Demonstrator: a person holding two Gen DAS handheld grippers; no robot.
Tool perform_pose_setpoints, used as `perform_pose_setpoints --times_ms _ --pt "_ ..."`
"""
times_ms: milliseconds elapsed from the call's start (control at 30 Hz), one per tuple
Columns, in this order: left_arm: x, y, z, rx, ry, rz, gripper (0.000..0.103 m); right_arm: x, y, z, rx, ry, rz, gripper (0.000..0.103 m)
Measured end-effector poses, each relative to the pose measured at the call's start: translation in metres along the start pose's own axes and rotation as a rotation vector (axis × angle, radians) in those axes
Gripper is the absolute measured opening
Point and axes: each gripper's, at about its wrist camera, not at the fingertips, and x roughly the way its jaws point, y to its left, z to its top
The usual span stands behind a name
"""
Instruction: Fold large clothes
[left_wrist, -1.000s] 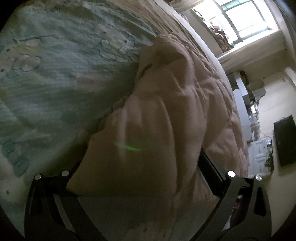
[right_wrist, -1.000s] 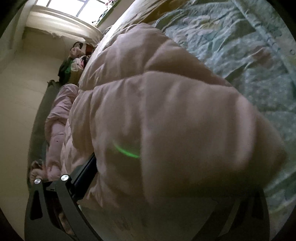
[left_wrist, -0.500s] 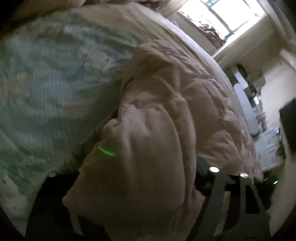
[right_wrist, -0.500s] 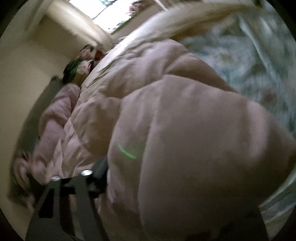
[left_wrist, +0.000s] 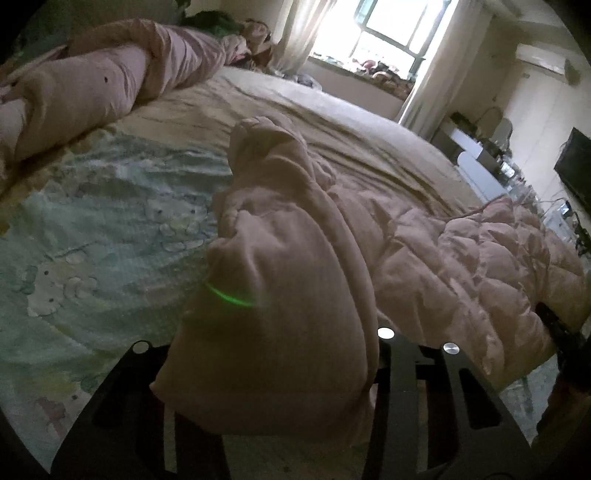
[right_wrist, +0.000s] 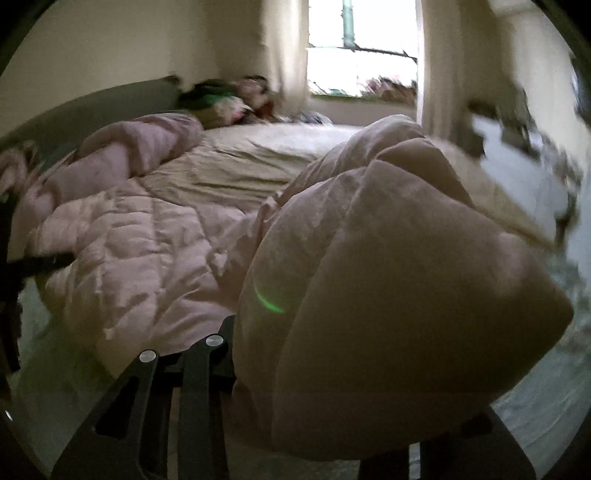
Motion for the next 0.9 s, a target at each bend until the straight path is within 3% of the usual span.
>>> perform_pose_setpoints --times_ms 200,500,700,900 --pt "-0.030 -0.002 -0.007 0.001 -0.034 -0.017 0.033 -0.033 0.021 0.007 -0.093 -0.064 0.029 0.032" --pt "-0.070 0.005 -0.039 0.021 -0.056 -0.040 0.033 -0.073 0.023 -0.021 -0.126 -0.077 0.067 0.032" --pt "-0.070 0.005 -0.067 0.073 -0.042 0.007 0.034 -0.076 0.009 -0.054 -0.021 -0.022 0.053 0.033" --pt "-0.060 0.017 -0.082 0.064 -0.004 0.044 0.039 -0.049 -0.023 -0.076 0.236 0.086 0.026 0.038"
